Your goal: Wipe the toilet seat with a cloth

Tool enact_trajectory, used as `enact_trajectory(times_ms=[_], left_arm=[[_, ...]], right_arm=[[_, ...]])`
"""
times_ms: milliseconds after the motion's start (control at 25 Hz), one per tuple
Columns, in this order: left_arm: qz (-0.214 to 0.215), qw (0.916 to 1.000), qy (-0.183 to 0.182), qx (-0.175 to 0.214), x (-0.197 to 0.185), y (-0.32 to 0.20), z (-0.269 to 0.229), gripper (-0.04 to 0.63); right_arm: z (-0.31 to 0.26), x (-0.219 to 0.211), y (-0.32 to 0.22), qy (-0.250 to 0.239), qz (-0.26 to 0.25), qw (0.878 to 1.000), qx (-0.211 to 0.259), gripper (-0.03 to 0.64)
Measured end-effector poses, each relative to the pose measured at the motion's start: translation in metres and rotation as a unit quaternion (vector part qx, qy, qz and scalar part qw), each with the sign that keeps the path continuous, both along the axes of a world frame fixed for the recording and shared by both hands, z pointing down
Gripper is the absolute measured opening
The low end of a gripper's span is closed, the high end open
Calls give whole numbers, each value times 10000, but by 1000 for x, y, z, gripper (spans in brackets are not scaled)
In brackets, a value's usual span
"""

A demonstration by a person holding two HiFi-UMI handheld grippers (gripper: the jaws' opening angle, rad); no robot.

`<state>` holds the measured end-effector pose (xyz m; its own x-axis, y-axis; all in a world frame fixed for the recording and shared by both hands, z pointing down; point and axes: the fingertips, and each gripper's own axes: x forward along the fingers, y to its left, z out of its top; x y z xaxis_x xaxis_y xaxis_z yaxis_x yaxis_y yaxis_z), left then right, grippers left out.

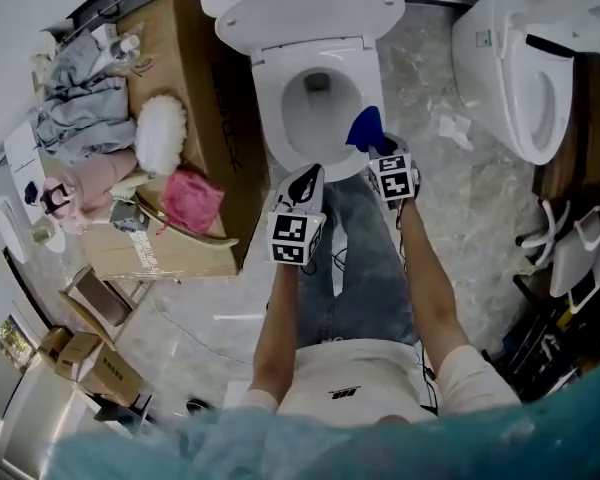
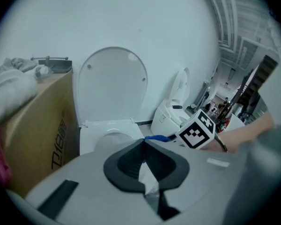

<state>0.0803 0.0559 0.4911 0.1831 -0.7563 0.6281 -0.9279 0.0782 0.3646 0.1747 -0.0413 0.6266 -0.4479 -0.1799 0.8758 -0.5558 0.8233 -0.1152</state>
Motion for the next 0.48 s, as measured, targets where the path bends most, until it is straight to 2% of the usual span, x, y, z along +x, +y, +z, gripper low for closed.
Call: enact_trajectory(times_ms=[480], left_arm=[[317, 9977, -238, 551, 11, 4, -154, 9]], right_arm=[[-219, -3, 17, -1044, 64, 9915, 775, 21]])
